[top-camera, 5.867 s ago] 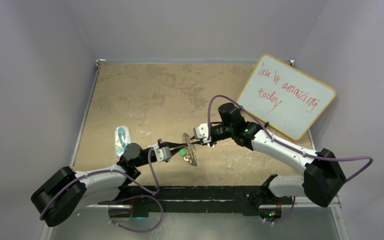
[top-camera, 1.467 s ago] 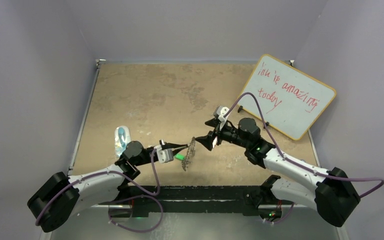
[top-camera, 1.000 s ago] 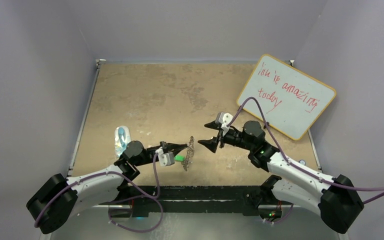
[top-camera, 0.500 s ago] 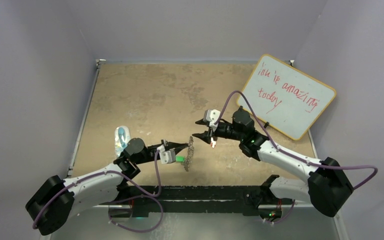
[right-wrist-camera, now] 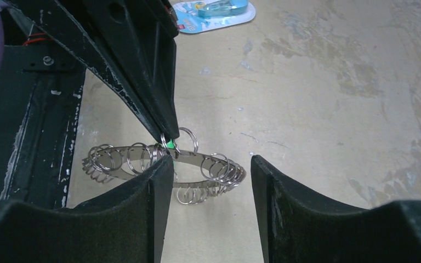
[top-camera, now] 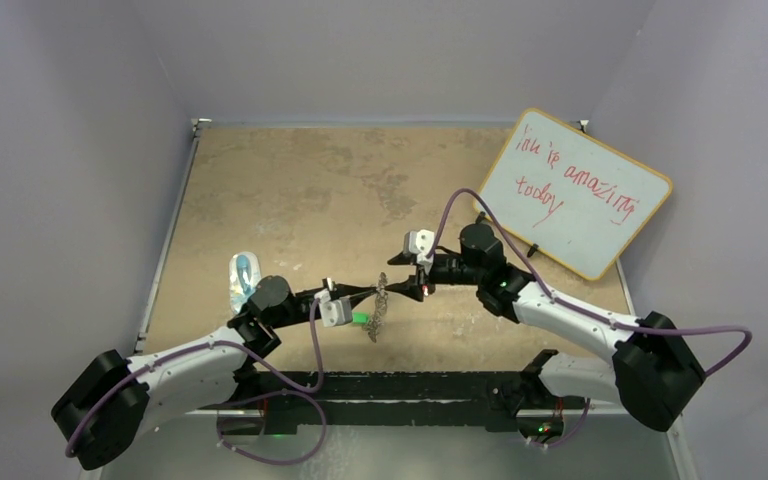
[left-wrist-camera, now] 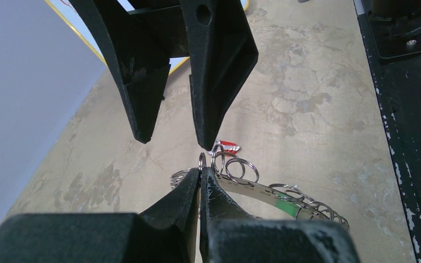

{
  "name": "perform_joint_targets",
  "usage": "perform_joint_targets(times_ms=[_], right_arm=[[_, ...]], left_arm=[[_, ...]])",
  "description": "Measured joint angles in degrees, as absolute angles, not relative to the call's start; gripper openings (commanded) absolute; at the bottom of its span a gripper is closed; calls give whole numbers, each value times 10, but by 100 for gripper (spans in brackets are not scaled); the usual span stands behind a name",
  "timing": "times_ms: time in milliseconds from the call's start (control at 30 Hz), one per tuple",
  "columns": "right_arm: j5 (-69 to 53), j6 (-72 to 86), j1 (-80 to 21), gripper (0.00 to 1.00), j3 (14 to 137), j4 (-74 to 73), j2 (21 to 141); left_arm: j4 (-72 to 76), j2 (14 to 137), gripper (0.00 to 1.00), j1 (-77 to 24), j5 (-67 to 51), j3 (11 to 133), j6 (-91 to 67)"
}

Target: Put the keys on the keyring

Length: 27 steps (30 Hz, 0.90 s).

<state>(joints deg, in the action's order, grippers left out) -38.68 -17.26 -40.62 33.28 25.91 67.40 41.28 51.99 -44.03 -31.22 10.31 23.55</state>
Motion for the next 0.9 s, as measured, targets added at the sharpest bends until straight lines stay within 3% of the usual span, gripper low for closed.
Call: perform_joint_targets(times_ms=[267, 533, 833, 900], right_arm=[[-401, -171, -416, 54, 333, 260, 683], [-405, -171, -429, 27, 333, 264, 699], [-433, -178, -434, 24, 340, 262, 714], [-437, -181, -434, 12, 340, 262, 714]], left_arm=[[415, 522, 0, -441, -311, 103, 231], [414, 523, 0, -442, -310, 105, 230], [414, 524, 0, -443, -310, 107, 230], [412, 526, 0, -443, -309, 108, 229]])
